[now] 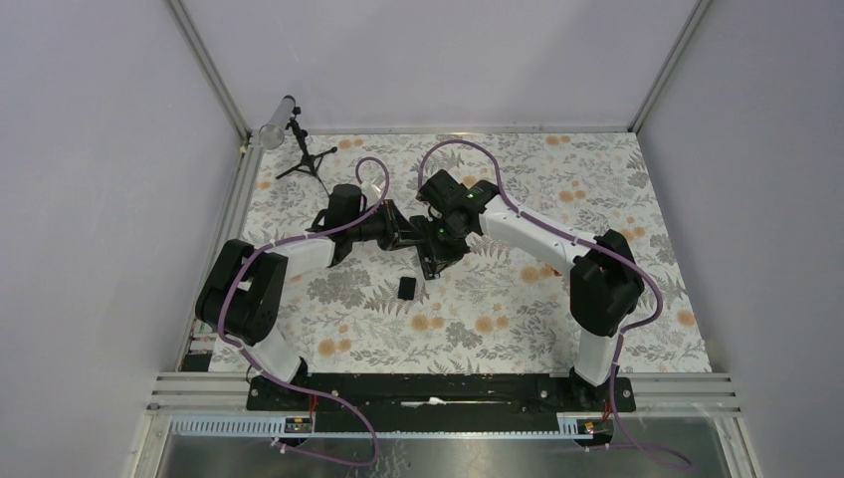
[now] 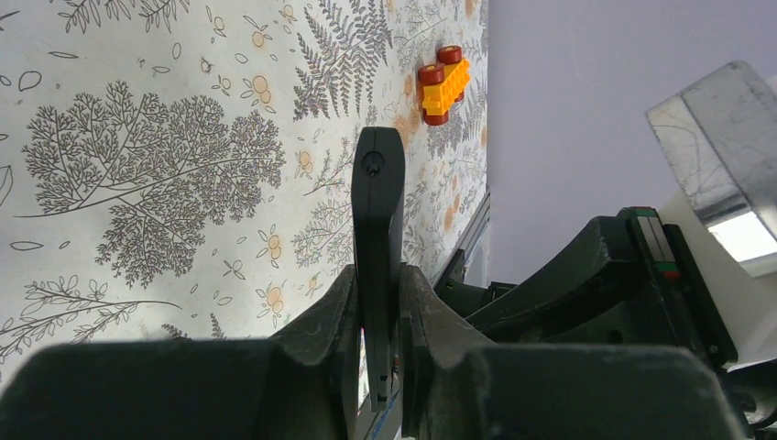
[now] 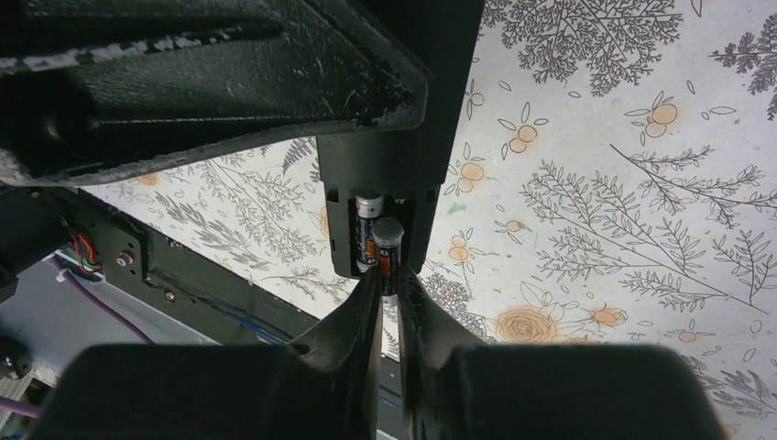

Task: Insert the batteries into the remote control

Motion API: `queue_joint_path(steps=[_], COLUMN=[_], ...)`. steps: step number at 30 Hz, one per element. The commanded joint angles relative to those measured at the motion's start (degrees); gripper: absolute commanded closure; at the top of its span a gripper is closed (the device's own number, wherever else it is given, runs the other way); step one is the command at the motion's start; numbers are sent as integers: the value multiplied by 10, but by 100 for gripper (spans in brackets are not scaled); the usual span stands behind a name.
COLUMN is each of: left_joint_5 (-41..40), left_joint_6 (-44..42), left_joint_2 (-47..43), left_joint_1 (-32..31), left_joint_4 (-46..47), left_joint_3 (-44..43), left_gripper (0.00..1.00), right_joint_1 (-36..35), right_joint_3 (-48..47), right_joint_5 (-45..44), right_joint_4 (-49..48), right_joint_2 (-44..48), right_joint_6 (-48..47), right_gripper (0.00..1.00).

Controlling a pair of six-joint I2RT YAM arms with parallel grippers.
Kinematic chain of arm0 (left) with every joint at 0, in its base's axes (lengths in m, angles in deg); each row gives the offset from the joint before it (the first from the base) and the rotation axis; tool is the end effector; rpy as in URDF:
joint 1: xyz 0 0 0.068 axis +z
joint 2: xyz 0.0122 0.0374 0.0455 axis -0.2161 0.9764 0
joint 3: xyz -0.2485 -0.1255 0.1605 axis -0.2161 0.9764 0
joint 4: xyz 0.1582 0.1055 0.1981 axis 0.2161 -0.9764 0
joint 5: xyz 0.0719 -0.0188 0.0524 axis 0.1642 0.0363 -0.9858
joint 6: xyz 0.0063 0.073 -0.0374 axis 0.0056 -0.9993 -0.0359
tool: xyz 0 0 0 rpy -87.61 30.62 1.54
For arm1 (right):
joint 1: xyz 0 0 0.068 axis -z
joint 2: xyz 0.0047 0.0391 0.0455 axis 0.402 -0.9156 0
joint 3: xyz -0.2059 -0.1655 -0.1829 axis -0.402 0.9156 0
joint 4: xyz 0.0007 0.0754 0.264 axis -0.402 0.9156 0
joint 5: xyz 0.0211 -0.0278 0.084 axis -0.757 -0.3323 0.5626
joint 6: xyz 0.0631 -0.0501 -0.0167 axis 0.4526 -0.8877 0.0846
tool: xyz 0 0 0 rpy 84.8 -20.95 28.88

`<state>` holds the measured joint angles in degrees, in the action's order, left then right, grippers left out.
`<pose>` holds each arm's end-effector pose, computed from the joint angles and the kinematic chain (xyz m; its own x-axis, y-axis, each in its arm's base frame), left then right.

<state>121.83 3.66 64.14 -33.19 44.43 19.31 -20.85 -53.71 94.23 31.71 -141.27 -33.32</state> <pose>0.3313 -0.1786 0.2113 -0.9333 -0.2642 -0.2432 0.1194 0.4104 -0.9040 0.3005 0.3135 0.2667 -0.8716 -0.3388 -0.3543 -0.4520 0.8353 0.3132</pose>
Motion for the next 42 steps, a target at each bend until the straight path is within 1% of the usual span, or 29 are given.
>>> queue_joint_path(steps=[1,5,11,16,20,24,29,32,35,36,37,39,42], left_joint_5=[1,6,7,13,13,14,21,20,21,23,24,27,30], left_joint_6=[-2,9,11,26,28,34,56,71,83,89,97,122,198], left_joint_2=[-11,-9,-14,-11,-14,-15,-11,-16,-22,-22,-23,-21,-16], left_joint_1=[2,2,2,2,4,8,13,16,20,21,23,26,29], left_joint_4=[25,37,38,55,55,58,80,90,94,96,103,127,204], left_joint_3=[-24,-23,-19,-16,-16,-16,-11,-8,-12,-14,-16,-15,-6], left_gripper=[100,100,100,100,100,100,100,100,100,100,100,100,100], right_joint_1=[4,3,6,8,11,13,27,40,46,48,52,59,72], right_joint_3=[-27,-25,-30,-33,-34,-32,-33,-30,-4,9,20,46,95], right_joint_5=[-5,-6,-32,-27,-18,-13,0,16,41,50,60,74,71], right_joint_4=[22,22,19,4,2,5,-4,-14,-58,-77,-97,-133,-193], right_joint_2=[-4,-10,-14,-17,-17,-5,19,38,75,91,106,133,183], right_joint_6=[-11,-11,1,6,13,16,33,61,89,100,111,137,184], right_gripper=[85,85,82,81,79,68,60,50,36,29,26,21,17])
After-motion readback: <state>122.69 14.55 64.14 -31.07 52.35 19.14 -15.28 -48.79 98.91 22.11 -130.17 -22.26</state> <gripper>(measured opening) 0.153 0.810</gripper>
